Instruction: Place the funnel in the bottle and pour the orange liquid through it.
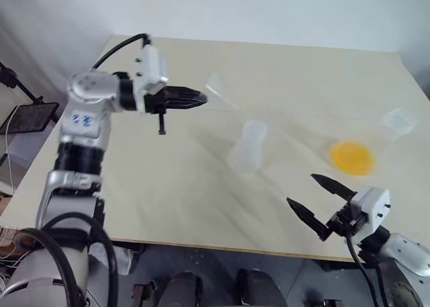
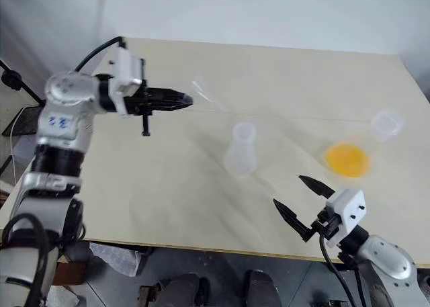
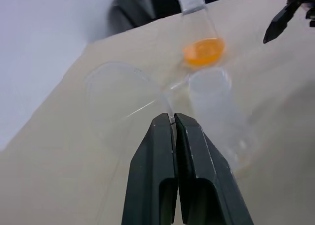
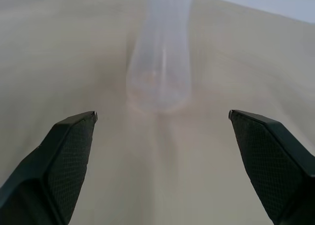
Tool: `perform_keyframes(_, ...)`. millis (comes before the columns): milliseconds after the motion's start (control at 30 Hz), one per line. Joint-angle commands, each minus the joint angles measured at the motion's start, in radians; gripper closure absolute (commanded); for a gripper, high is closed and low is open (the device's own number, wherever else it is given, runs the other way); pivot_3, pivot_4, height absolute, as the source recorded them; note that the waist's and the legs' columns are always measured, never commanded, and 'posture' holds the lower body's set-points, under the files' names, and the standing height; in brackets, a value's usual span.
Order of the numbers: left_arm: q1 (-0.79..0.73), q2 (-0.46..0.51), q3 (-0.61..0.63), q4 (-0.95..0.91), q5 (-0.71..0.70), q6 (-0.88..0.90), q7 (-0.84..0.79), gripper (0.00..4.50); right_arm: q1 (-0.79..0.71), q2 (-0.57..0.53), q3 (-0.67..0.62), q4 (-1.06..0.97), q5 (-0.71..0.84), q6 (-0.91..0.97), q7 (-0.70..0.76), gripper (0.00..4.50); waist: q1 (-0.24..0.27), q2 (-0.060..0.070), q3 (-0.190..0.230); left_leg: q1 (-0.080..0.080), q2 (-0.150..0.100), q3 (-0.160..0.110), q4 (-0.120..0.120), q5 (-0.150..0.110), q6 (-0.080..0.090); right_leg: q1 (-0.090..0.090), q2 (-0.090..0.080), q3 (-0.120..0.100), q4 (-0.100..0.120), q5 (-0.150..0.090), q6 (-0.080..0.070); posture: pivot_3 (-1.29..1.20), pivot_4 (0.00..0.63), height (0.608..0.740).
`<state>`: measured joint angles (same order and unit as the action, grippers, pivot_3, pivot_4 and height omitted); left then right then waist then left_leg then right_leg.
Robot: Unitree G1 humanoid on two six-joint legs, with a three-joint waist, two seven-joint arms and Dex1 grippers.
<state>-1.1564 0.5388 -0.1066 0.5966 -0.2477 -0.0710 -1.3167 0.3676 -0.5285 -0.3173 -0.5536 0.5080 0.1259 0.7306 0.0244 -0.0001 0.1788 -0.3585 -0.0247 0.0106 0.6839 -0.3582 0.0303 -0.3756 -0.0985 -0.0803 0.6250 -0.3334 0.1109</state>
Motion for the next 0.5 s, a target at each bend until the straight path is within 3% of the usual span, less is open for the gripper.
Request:
perform_keyframes(33, -0.128, -0.062, -0.029, 0.166, 0.051, -0.132, -0.069, 4.37, 0.057, 0.016, -0.064, -0.066, 0.024, -0.031, -0.012, 0.0, 0.002, -0.001, 0.0, 0.0, 0.0, 0.0, 0.0, 0.0, 0.0, 0.0, 0.001, 0.0, 0.0, 0.0, 0.0, 0.0, 0.15, 0.74)
perform_keyframes(200, -0.222, -0.126, -0.047, 0.327, 0.103, -0.262, -0.133, 4.37, 0.125, 0.053, -0.08, -0.111, 0.019, -0.047, -0.038, 0.0, -0.003, -0.001, 0.0, 0.0, 0.002, 0.002, 0.0, 0.0, 0.0, -0.001, 0.001, 0.001, 0.0, 0.0, 0.0, 0.0, 0.15, 0.74)
perform_keyframes(500, -0.276, -0.163, -0.048, 0.443, 0.17, -0.378, -0.145, 4.37, 0.147, 0.082, -0.059, -0.13, -0.001, -0.064, -0.063, 0.0, 0.0, -0.001, 0.001, 0.0, 0.002, 0.002, 0.0, 0.0, 0.0, -0.001, 0.001, 0.002, 0.0, 0.0, 0.0, 0.0, 0.15, 0.74)
